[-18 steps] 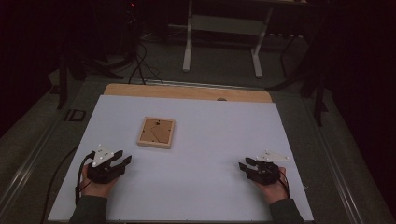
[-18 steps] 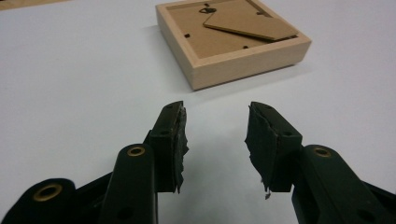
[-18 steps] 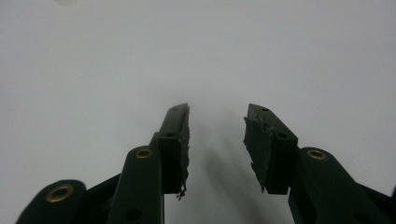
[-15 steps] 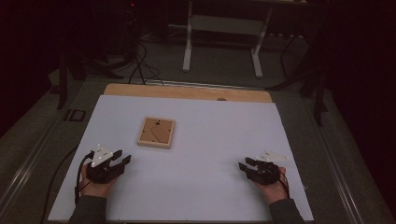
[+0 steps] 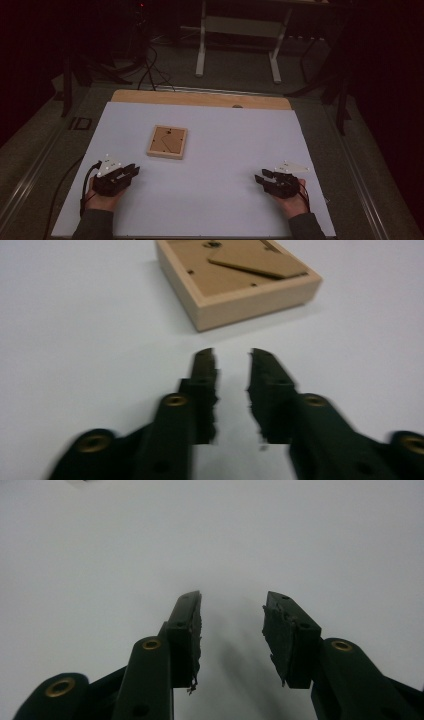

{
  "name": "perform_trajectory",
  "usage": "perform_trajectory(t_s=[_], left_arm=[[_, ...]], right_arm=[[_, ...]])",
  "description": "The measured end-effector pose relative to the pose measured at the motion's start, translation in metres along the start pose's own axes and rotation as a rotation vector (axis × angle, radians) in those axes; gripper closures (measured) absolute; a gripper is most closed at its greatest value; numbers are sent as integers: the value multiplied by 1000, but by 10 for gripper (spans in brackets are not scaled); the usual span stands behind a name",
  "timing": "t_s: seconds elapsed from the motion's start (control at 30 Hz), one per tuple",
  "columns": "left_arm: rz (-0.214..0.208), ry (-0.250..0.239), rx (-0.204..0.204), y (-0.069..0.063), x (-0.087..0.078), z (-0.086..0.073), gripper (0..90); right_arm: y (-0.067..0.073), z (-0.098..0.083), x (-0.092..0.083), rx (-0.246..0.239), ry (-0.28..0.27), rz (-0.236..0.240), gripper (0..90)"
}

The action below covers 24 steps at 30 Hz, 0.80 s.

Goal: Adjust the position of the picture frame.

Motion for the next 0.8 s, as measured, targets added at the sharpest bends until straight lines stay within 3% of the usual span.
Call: perform_trajectory(t_s=[0.1,0.2,0.4,0.8], left_arm=[[-21,19,7,-1,1,1,899],[-21,32,36,-4,1,6,900],[-6,56,55,-4,8,10,900],[29,22,53,9,16,48,900]], right_arm=[[0,0,0,1,1,3,579],[1,1,0,-2,0,6,579],[0,2,0,1,-5,3,578],[1,4,0,-1,-7,2,572]])
Point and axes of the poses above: each handheld gripper's, and its own axes: x roughly forward along the jaws, z roughly out of its top, y roughly to its left, the point moved 7 cm from there along x, roughly forward along the jaws, and after that the axes turned 4 degrees about -z, right-handed, at the moved point
